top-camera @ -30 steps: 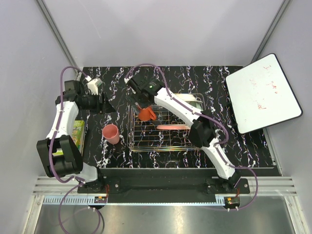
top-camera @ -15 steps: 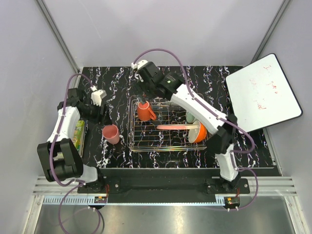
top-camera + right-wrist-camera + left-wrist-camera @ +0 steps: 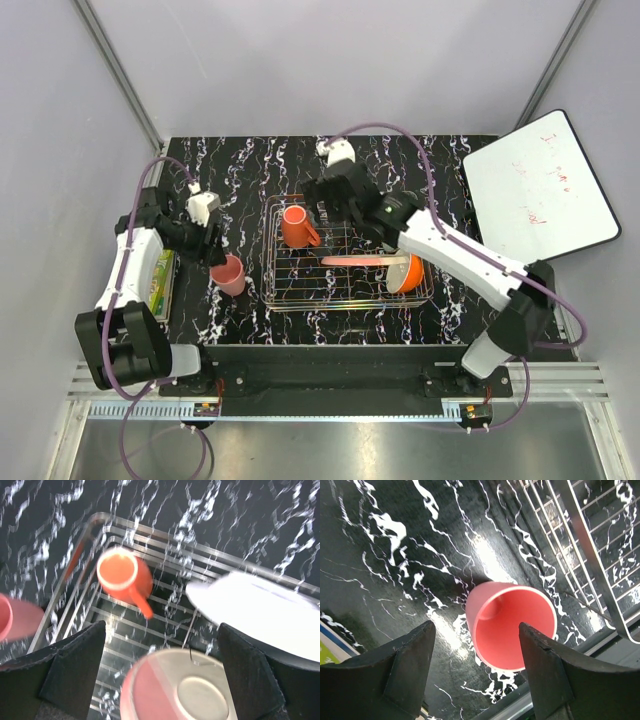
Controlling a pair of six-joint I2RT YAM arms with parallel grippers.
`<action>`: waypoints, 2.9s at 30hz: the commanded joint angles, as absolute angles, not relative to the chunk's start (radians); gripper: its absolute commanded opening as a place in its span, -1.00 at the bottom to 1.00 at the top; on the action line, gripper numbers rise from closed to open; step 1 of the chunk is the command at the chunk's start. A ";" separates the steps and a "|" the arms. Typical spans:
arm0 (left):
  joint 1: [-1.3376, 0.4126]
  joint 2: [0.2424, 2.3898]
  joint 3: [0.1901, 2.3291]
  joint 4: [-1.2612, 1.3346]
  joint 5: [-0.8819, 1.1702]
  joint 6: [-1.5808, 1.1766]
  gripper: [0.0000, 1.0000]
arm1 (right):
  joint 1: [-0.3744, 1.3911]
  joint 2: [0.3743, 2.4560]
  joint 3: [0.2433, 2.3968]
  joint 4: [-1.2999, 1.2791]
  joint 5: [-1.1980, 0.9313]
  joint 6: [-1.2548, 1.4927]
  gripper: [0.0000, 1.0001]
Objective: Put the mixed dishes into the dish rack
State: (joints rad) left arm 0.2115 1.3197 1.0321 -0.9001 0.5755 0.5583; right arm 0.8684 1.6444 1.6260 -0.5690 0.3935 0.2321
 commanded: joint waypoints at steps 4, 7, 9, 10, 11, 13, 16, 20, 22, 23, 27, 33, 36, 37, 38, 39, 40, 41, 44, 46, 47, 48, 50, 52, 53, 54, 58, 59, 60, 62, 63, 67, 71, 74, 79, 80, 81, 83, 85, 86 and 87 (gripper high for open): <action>0.212 1.333 0.996 -0.887 0.531 0.597 0.41 | 0.871 1.496 1.447 -0.325 0.383 0.192 0.99; 0.207 1.362 0.989 -0.867 0.506 0.589 0.40 | 0.870 1.474 1.437 -0.325 0.417 0.205 1.00; 0.201 1.380 0.982 -0.844 0.491 0.584 0.40 | 0.870 1.460 1.428 -0.327 0.443 0.213 0.99; 0.195 1.385 0.973 -0.827 0.480 0.583 0.42 | 0.871 1.444 1.425 -0.325 0.460 0.212 0.99; 0.190 1.391 0.966 -0.818 0.470 0.581 0.42 | 0.871 1.433 1.416 -0.325 0.463 0.216 0.99; 0.175 1.400 0.948 -0.796 0.440 0.578 0.36 | 0.870 1.407 1.408 -0.327 0.482 0.221 0.99; 0.160 1.420 0.940 -0.787 0.422 0.575 -0.27 | 0.870 1.375 1.391 -0.325 0.497 0.242 1.00; 0.150 1.439 0.931 -0.778 0.419 0.558 -1.00 | 0.870 1.358 1.379 -0.322 0.491 0.265 1.00; 0.143 1.445 0.931 -0.775 0.391 0.549 -1.00 | 0.870 1.362 1.374 -0.324 0.482 0.278 0.99; 0.143 1.447 0.933 -0.775 0.385 0.548 -1.00 | 0.870 1.364 1.376 -0.325 0.477 0.284 0.99; 0.143 1.417 0.977 -0.779 0.397 0.535 -1.00 | 0.870 1.387 1.387 -0.325 0.434 0.291 0.99; 0.150 1.330 1.136 -0.834 0.596 0.467 -1.00 | 0.870 1.414 1.431 -0.325 0.347 0.281 0.99; 0.172 1.289 1.216 -0.821 0.756 0.376 -1.00 | 0.870 1.445 1.459 -0.330 0.318 0.270 0.99; 0.172 1.290 1.239 -0.824 0.790 0.345 -1.00 | 0.870 1.451 1.466 -0.337 0.307 0.267 0.99; 0.173 1.298 1.262 -0.822 0.858 0.321 -1.00 | 0.870 1.457 1.473 -0.342 0.279 0.267 0.99; 0.173 1.302 1.300 -0.821 0.892 0.274 -1.00 | 0.871 1.462 1.479 -0.341 0.264 0.268 0.99; 0.173 1.319 1.316 -0.821 0.926 0.258 -1.00 | 0.870 1.462 1.480 -0.339 0.255 0.278 0.99; 0.175 1.330 1.333 -0.821 0.989 0.221 -1.00 | 0.870 1.457 1.482 -0.339 0.223 0.279 0.99; 0.178 1.384 1.376 -0.813 1.101 0.167 -1.00 | 0.862 1.434 1.474 -0.308 0.105 0.287 0.99; 0.179 1.417 1.378 -0.790 1.149 0.141 -1.00 | 0.853 1.398 1.444 -0.255 0.034 0.290 0.99; 0.179 1.430 1.382 -0.782 1.196 0.120 -1.00 | 0.853 1.373 1.431 -0.239 0.014 0.293 0.99; 0.179 1.442 1.387 -0.773 1.225 0.111 -1.00 | 0.848 1.362 1.411 -0.212 0.003 0.302 0.99; 0.183 1.491 1.402 -0.773 1.357 0.086 -1.00 | 0.802 1.336 1.376 -0.180 -0.123 0.356 0.99; 0.181 1.538 1.417 -0.779 1.495 0.063 -1.00 | 0.734 1.316 1.345 -0.095 -0.296 0.445 0.99; 0.181 1.563 1.422 -0.781 1.529 0.061 -1.00 | 0.715 1.310 1.313 -0.024 -0.351 0.504 0.99; 0.179 1.574 1.427 -0.781 1.581 0.057 -1.00 | 0.678 1.307 1.296 0.020 -0.445 0.534 0.99; 0.173 1.600 1.437 -0.782 1.683 0.035 -1.00 | 0.638 1.328 1.243 0.142 -0.598 0.627 1.00; 0.172 1.604 1.442 -0.782 1.683 0.031 -1.00 | 0.631 1.336 1.241 0.164 -0.615 0.637 0.99; 0.170 1.603 1.442 -0.782 1.683 0.029 -1.00 | 0.623 1.345 1.239 0.178 -0.649 0.665 1.00; 0.161 1.597 1.443 -0.784 1.683 0.040 -1.00 | 0.612 1.376 1.247 0.204 -0.675 0.680 0.99; 0.157 1.598 1.445 -0.787 1.681 0.038 -1.00 | 0.611 1.388 1.255 0.207 -0.705 0.683 0.99; 0.126 1.600 1.459 -0.798 1.681 0.035 -1.00 | 0.609 1.469 1.276 0.218 -0.747 0.690 0.99; 0.117 1.606 1.485 -0.804 1.683 0.032 -1.00 | 0.611 1.523 1.279 0.265 -0.761 0.706 0.99; 0.115 1.605 1.497 -0.807 1.683 0.025 -1.00 | 0.611 1.558 1.282 0.305 -0.787 0.727 0.99; 0.104 1.611 1.502 -0.808 1.683 0.032 -1.00 | 0.611 1.604 1.296 0.342 -0.822 0.738 0.99; 0.101 1.617 1.503 -0.808 1.683 0.032 -1.00 | 0.609 1.612 1.301 0.354 -0.830 0.753 0.99; 0.095 1.621 1.506 -0.810 1.683 0.034 -1.00 | 0.609 1.635 1.304 0.373 -0.856 0.765 0.99; 0.091 1.634 1.514 -0.813 1.683 0.035 -1.00 | 0.609 1.655 1.313 0.428 -0.871 0.808 0.99; 0.086 1.647 1.522 -0.818 1.683 0.037 -1.00 | 0.609 1.693 1.327 0.521 -0.891 0.857 0.99; 0.084 1.652 1.528 -0.821 1.683 0.035 -1.00 | 0.611 1.706 1.333 0.546 -0.900 0.895 0.99; 0.084 1.654 1.531 -0.827 1.681 0.038 -1.00 | 0.611 1.732 1.351 0.558 -0.907 0.906 0.99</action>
State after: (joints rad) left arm 0.0914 1.6398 1.4742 -0.8223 1.4452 0.0395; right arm 0.6140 1.6783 1.2793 0.3862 -0.8379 0.7982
